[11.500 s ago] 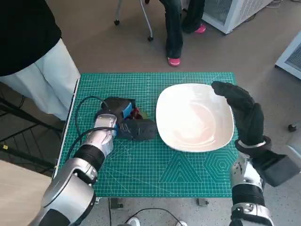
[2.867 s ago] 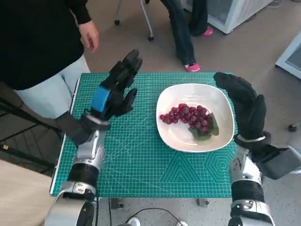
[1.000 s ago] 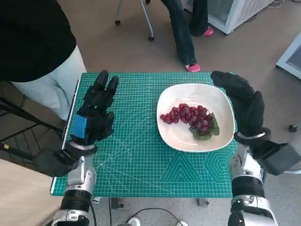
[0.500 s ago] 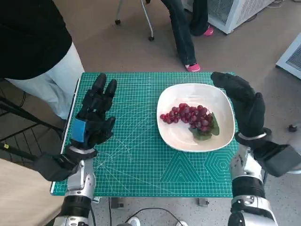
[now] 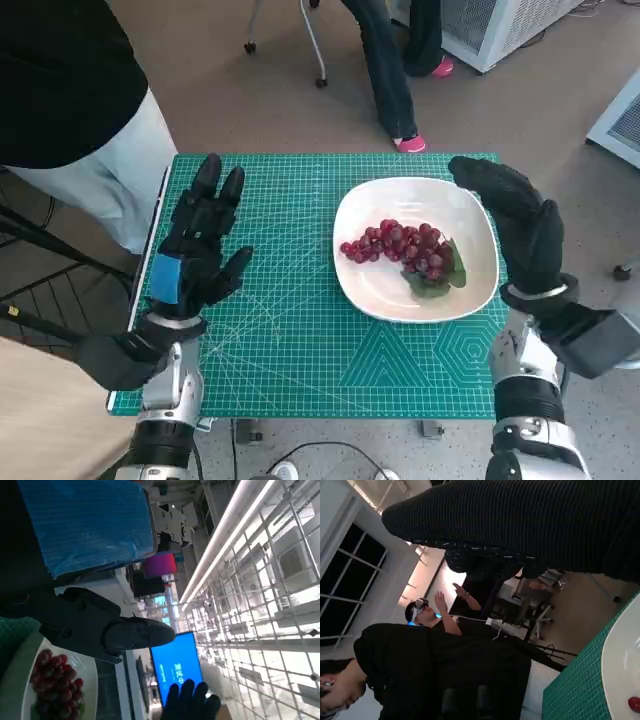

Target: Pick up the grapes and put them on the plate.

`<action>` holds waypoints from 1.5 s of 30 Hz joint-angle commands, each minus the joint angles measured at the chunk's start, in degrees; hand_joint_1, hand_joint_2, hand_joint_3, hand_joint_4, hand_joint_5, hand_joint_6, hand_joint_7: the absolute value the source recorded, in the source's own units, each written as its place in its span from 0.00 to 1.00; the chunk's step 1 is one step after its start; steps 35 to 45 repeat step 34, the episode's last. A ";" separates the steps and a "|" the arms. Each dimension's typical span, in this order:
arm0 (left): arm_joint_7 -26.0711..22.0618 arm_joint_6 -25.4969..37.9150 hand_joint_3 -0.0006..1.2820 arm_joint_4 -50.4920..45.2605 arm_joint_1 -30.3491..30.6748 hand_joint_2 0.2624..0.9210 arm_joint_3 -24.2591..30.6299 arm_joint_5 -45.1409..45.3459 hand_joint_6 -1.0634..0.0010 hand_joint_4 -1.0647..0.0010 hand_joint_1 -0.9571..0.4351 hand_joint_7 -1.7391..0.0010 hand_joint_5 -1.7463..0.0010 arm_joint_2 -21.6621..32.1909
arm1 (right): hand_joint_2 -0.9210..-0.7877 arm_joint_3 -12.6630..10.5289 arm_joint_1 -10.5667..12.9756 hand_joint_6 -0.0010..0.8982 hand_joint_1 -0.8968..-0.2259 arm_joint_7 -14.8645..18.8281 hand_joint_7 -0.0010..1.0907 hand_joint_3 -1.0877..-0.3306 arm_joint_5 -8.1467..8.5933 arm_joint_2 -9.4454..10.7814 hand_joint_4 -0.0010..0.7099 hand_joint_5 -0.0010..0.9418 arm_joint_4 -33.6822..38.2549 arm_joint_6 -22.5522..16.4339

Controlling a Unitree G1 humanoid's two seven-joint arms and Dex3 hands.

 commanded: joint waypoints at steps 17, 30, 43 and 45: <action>3.20 -2.25 0.33 0.78 0.78 1.00 -1.42 4.31 0.69 0.69 0.67 0.97 0.99 1.25 | 0.00 0.33 1.29 0.36 0.57 -0.05 0.00 0.72 -0.51 -0.27 0.49 0.00 -0.03 0.73; 2.10 0.04 0.30 -0.65 1.02 1.00 -2.31 4.02 0.66 0.68 0.64 0.96 0.99 2.46 | 0.00 0.03 1.36 0.37 0.58 0.31 0.00 0.72 0.08 -0.23 0.49 0.00 -0.19 0.85; 1.73 0.87 0.29 -1.26 1.27 1.00 -2.56 3.76 0.66 0.68 0.63 0.96 0.99 2.76 | 0.00 -0.01 1.46 0.37 0.57 0.44 0.00 0.72 0.21 -0.13 0.49 0.00 -0.28 0.65; 1.73 0.87 0.29 -1.26 1.27 1.00 -2.56 3.76 0.66 0.68 0.63 0.96 0.99 2.76 | 0.00 -0.01 1.46 0.37 0.57 0.44 0.00 0.72 0.21 -0.13 0.49 0.00 -0.28 0.65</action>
